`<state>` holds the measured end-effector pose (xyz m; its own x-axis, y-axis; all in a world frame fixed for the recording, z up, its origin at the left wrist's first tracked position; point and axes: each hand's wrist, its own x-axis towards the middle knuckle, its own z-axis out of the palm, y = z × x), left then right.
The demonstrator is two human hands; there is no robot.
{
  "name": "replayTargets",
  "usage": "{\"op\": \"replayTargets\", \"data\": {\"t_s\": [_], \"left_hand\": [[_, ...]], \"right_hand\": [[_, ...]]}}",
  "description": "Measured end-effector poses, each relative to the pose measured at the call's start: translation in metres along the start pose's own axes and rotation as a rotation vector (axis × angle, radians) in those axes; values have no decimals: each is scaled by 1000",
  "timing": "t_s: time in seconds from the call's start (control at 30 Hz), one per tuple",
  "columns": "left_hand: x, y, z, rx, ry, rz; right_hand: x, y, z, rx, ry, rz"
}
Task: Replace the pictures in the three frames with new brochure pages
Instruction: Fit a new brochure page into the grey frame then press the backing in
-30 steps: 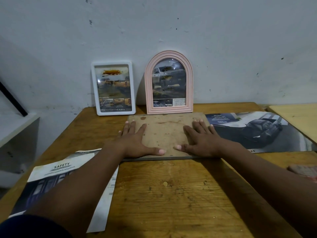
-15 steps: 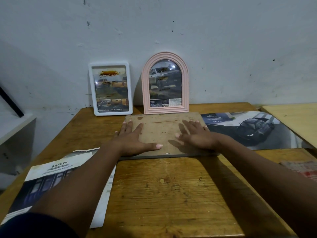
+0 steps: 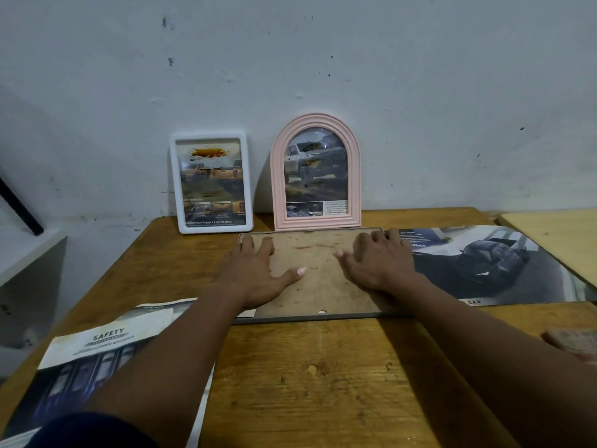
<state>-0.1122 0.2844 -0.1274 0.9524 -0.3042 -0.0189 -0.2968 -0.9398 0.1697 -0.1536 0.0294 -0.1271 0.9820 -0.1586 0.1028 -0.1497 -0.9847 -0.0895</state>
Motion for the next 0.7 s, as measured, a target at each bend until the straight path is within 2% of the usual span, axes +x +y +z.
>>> {"op": "replayTargets", "data": {"t_s": [0.17, 0.3, 0.37, 0.47, 0.53, 0.7], "left_hand": [[7, -4, 8, 18, 69, -14], [3, -5, 14, -34, 116, -17], [2, -5, 14, -38, 110, -15], [2, -5, 12, -55, 96, -19], [2, -5, 11, -73, 85, -17], [-2, -2, 9, -120, 69, -24]], "right_hand": [[0, 0, 1, -18, 51, 1], [-2, 9, -3, 87, -30, -21], [-9, 14, -7, 169, -33, 21], [-20, 20, -10, 111, 115, 162], [-26, 22, -13, 114, 117, 238], [-32, 22, -19, 389, 94, 290]]}}
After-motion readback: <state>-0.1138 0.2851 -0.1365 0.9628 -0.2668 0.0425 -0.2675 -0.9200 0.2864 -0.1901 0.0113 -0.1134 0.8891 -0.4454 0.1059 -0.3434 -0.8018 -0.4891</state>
